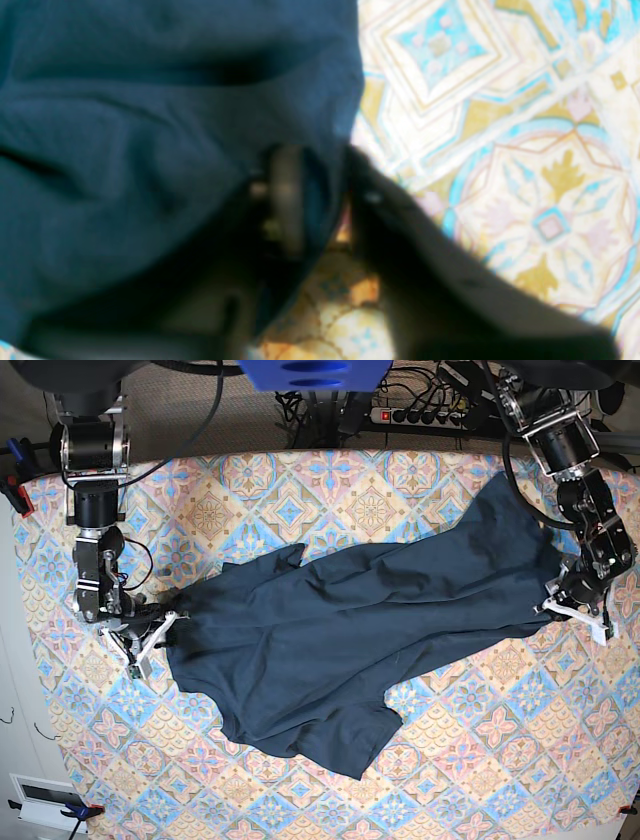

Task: Layout the t-shirt on the table in an organized manner, then fold the t-shirt properly
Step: 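Pull the shirt apart with both grippers to spread it, then regrasp the shirt with the left gripper and pull it outward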

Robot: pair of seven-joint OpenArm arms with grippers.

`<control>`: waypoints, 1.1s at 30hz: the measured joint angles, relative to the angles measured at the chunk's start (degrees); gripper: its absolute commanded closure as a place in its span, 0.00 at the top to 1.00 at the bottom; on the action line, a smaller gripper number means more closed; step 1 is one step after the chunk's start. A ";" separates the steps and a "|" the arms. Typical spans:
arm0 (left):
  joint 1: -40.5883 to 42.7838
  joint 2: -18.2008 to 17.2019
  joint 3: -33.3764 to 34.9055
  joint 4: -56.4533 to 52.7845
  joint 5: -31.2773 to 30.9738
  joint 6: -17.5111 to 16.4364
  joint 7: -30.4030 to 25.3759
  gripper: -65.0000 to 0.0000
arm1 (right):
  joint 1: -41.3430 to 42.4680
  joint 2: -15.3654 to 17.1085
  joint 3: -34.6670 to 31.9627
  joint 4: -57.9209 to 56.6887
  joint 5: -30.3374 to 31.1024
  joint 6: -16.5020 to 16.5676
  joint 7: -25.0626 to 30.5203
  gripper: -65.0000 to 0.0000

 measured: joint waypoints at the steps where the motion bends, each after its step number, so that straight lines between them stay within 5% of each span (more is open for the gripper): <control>1: -0.52 -0.15 0.66 0.00 0.79 0.37 -0.02 0.24 | 0.22 0.02 0.17 -0.42 0.28 -0.02 -0.02 0.00; 10: -4.98 -0.52 4.31 -2.93 1.09 0.28 -5.16 0.24 | -0.09 0.87 24.20 -0.61 -1.16 -0.66 -1.40 0.01; 19: -5.44 -0.61 14.56 -6.97 1.11 0.87 -9.42 0.26 | -1.49 7.15 29.51 -0.57 -0.70 -0.17 -1.36 0.01; 27: -4.24 -3.58 20.81 -6.69 -0.22 -0.09 -9.49 0.26 | -4.87 7.10 34.49 -0.63 -6.45 -0.31 -1.79 0.01; 29: -4.63 -4.31 22.25 -6.69 0.04 -0.02 -9.92 0.33 | -4.55 7.19 34.60 0.13 -7.74 -0.26 -1.44 0.01; 33: -5.81 -3.67 27.82 -6.69 -0.13 -0.09 -9.57 0.63 | -4.59 7.13 34.38 2.97 -8.04 0.00 -1.51 0.01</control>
